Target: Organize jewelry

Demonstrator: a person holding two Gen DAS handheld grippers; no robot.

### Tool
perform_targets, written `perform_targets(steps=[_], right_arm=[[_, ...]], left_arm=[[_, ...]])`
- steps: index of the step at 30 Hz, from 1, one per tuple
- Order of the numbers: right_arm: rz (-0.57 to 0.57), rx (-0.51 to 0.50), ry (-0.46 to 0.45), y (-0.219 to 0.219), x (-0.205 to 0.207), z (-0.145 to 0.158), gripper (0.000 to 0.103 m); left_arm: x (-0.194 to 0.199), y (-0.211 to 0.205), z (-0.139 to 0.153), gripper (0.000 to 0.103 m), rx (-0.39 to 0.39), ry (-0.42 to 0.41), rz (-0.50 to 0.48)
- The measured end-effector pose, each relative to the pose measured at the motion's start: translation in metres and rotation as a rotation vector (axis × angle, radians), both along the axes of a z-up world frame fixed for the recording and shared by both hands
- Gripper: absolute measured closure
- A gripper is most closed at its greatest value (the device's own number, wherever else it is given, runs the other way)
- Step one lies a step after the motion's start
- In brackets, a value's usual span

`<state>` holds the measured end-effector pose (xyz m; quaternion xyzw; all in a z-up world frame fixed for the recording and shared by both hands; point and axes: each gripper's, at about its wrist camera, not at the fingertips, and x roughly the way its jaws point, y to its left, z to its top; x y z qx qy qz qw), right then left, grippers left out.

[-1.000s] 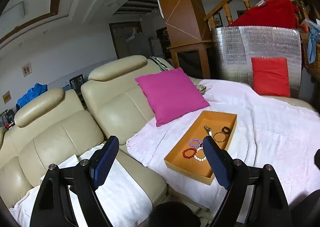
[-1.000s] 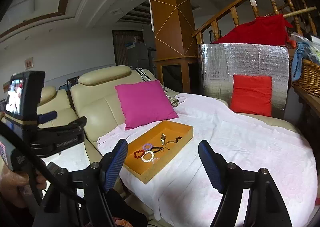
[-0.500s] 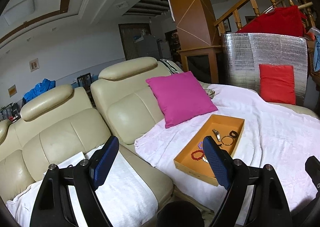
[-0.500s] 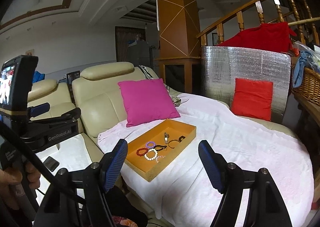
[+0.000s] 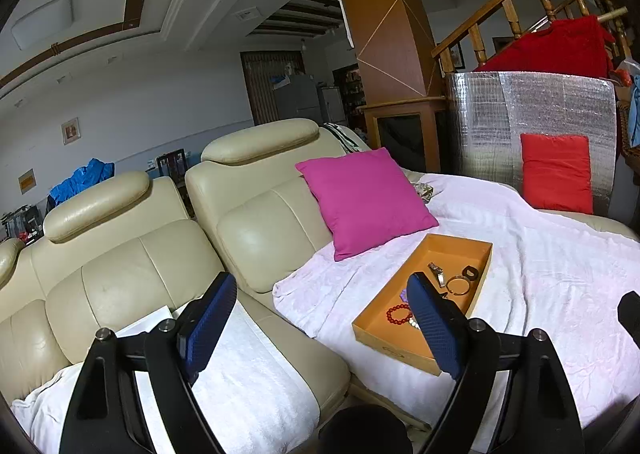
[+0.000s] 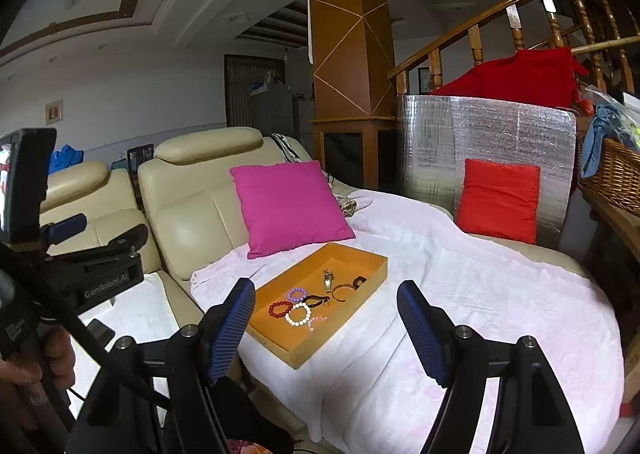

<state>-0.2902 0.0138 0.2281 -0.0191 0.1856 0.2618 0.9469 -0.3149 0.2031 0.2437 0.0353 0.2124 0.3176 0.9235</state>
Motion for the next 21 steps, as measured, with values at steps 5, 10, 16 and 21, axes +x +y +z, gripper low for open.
perform_targets(steps=[5,10,16,21], right_arm=[[-0.006,-0.006,-0.010,0.0013,-0.0029,0.0019,0.026],[-0.007,-0.014,-0.013,0.0026,-0.0024,0.0031,0.026],[-0.007,-0.024,-0.006,0.0072,-0.0008,0.0038,0.025],[-0.007,-0.023,-0.004,0.0088,0.0003,0.0051,0.025]], left_arm=[[-0.0003,0.0004,-0.0002,0.015,0.003,-0.003,0.000],[-0.0030,0.0001,-0.0002,0.011,0.010,-0.009,0.000],[-0.0062,0.0025,-0.0007,0.011,0.014,-0.014,0.001],[-0.0081,0.0047,-0.0001,0.011,0.011,-0.017,0.002]])
